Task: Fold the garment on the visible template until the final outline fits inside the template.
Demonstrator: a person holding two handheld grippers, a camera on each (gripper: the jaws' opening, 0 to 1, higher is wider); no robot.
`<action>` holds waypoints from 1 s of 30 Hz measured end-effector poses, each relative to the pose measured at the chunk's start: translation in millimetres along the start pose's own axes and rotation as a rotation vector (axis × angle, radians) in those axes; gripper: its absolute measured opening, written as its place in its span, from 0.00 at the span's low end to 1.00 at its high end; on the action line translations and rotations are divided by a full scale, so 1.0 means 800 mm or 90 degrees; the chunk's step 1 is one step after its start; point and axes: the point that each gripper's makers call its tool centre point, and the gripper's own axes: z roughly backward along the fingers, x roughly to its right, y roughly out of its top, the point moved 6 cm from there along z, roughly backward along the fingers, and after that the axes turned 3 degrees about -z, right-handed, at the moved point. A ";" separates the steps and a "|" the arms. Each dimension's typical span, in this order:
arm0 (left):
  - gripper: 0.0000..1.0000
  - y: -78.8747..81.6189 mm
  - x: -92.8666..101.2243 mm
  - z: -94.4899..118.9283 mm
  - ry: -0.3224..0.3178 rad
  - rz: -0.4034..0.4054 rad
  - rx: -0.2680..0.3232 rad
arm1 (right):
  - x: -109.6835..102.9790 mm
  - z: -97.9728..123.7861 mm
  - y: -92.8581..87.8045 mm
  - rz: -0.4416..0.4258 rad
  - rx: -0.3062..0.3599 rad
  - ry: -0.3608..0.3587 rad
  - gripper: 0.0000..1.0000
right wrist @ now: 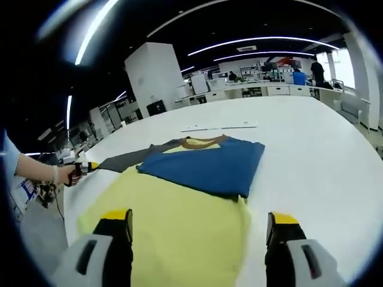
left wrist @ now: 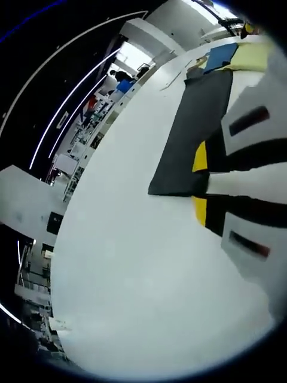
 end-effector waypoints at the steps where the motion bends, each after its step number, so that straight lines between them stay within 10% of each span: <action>1: 0.04 0.001 -0.001 -0.001 -0.001 0.001 0.000 | 0.001 0.000 0.000 0.002 -0.001 -0.001 0.93; 12: 0.00 0.004 0.039 -0.006 -0.092 -0.001 0.001 | 0.010 0.009 0.001 -0.001 0.009 -0.011 0.93; 30: 0.00 0.002 0.252 0.012 -0.346 0.039 0.026 | 0.023 0.031 0.000 -0.005 0.020 -0.021 0.93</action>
